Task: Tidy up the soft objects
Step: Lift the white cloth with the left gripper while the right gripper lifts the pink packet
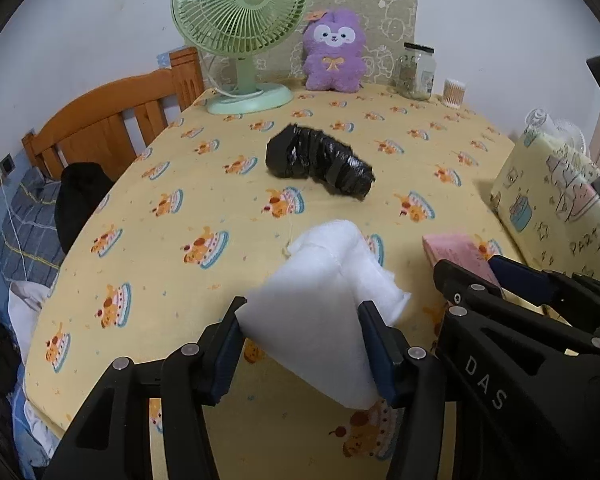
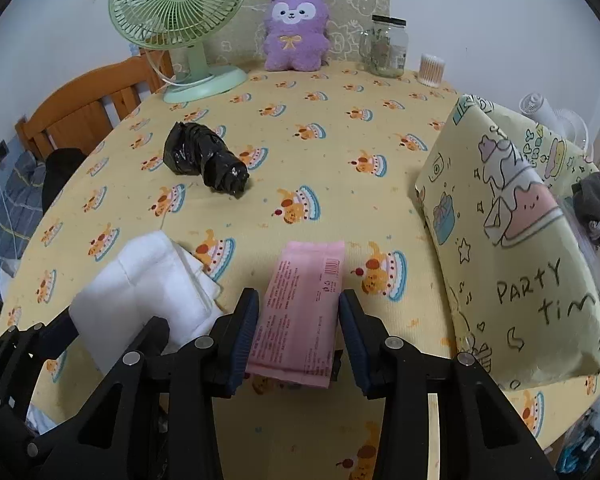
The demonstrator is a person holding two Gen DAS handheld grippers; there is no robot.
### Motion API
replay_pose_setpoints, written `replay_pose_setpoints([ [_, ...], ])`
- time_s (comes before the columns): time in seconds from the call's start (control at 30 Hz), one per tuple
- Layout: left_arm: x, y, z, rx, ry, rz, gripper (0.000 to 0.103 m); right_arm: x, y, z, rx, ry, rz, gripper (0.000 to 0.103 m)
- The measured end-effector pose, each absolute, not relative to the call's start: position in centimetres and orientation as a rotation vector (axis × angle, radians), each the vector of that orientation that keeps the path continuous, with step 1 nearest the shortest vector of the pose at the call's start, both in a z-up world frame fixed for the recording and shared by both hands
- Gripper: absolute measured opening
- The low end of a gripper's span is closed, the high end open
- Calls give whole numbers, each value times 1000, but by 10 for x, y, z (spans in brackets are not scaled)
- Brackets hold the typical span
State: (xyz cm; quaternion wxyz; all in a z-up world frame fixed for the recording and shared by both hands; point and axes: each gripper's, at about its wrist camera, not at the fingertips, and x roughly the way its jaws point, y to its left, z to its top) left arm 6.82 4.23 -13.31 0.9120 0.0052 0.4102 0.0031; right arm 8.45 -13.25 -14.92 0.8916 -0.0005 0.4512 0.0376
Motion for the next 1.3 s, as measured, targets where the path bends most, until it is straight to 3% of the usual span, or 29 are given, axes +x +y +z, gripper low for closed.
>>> replay_pose_setpoints([
  [0.43,70,36,-114,22,803,2,56,87,-142,-124,35,887,89,45],
  [0.53,69,39,-120,19,815,8,56,89,-145,-134,66,930,83,56],
  [0.6,69,43,-123,9,818,-2,59,91,-147,-140,75,957,55,70],
  [0.63,69,44,-125,7,821,-5,64,92,-148,-142,75,966,43,72],
  [0.87,69,52,-140,16,851,0,81,93,-143,-158,17,990,41,72],
  [1.17,69,58,-141,38,841,25,86,104,-133,-168,-23,976,43,74],
  [1.23,70,54,-139,78,826,40,87,107,-132,-168,-38,967,60,69],
  [1.3,70,52,-137,88,805,43,87,110,-127,-166,-65,968,119,50],
])
